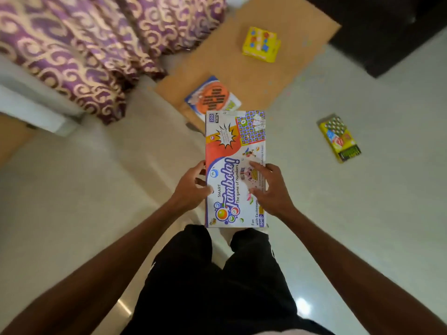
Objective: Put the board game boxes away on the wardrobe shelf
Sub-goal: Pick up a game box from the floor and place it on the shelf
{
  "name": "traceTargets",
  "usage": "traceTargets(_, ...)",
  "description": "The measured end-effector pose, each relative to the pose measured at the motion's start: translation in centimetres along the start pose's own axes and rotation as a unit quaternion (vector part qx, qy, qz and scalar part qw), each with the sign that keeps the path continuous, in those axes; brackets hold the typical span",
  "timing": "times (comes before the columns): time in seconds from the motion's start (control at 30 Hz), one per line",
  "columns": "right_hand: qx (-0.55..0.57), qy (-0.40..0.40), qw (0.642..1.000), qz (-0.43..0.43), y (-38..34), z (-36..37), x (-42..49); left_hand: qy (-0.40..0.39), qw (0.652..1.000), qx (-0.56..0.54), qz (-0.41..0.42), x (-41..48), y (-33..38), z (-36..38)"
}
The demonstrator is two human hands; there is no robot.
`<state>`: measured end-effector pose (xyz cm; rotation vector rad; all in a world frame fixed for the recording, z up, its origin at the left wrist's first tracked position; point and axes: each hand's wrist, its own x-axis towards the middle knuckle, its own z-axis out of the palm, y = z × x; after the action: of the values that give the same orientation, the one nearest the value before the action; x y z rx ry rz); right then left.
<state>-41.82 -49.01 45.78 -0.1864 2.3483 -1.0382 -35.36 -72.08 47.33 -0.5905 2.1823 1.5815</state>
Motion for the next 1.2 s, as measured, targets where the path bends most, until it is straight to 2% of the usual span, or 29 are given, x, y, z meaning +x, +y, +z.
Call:
traceTargets(0.3, -0.076, -0.138, 0.976, -0.149, -18.2, 16.0, 4.8, 0.212, 0.974, -0.071, -0.027, -8.5, -9.8, -18.9)
traceTargets(0.5, -0.161, -0.26, 0.921, -0.241, -30.3, 27.5, 6.8, 0.374, 0.915, -0.132, -0.078, -15.0, -16.7, -27.6)
traceTargets(0.67, -0.21, -0.362, 0.849, -0.323, -39.6, 38.0, 7.9, 0.492, 0.841, -0.185, -0.13, -20.2, -21.6, -33.8)
traceTargets(0.97, -0.276, -0.498, 0.698, -0.433, -51.7, 56.9, 5.0, 0.619, 0.708, -0.252, -0.229, -29.3, -29.2, -41.2)
traceTargets(1.07, -0.298, -0.537, 0.631, -0.473, -54.6, 63.8, 1.7, 0.66, 0.636, -0.3, -0.266, -33.5, -32.0, -42.4)
traceTargets(1.2, -0.324, -0.58, 0.561, -0.494, -57.6, 71.7, -4.1, 0.705, 0.559, -0.338, -0.276, -38.9, -35.5, -43.5)
